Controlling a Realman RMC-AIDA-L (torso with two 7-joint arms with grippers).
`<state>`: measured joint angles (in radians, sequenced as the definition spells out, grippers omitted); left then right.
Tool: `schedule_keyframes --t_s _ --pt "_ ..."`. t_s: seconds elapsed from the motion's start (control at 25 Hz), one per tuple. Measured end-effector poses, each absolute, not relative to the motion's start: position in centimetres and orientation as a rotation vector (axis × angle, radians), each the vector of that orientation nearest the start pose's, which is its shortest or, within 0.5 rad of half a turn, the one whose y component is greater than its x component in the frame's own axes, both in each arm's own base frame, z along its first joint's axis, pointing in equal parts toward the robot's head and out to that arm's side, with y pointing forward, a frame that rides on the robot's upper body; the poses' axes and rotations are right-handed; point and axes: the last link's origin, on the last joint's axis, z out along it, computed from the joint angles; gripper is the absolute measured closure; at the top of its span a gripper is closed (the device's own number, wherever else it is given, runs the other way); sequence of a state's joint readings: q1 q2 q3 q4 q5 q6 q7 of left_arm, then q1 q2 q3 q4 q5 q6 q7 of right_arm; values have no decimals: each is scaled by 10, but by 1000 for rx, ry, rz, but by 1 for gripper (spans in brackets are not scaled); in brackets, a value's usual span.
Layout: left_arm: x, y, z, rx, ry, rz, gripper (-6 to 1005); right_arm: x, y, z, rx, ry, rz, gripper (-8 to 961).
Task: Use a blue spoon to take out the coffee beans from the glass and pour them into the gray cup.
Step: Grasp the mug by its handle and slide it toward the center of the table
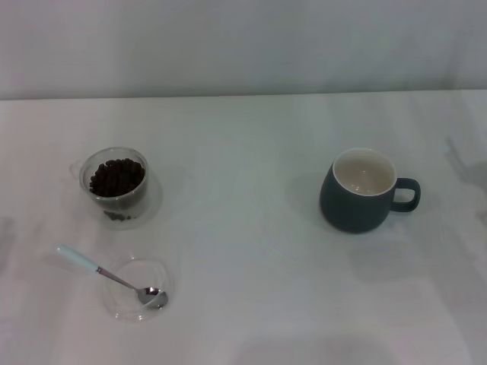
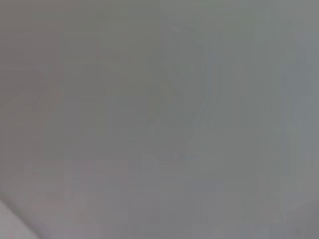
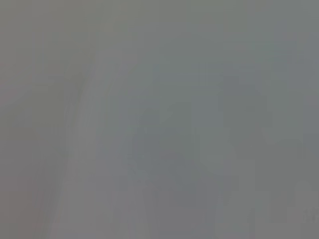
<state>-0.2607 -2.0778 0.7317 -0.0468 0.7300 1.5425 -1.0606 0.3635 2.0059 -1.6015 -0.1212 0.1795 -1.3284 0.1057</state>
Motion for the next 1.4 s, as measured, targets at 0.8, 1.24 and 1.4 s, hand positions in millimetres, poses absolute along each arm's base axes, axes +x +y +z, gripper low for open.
schedule_keyframes --t_s 0.8,1.24,1.4 --pt "-372 224 -17 -1347 -1307 -1301 121 359 317 67 -1434 273 595 158" --pt "-381 214 -7 -1303 -1241 -1265 121 372 294 66 -1564 317 639 159" --pt "-382 217 -3 -1296 -1225 -1267 122 384 275 72 -1647 393 678 159"
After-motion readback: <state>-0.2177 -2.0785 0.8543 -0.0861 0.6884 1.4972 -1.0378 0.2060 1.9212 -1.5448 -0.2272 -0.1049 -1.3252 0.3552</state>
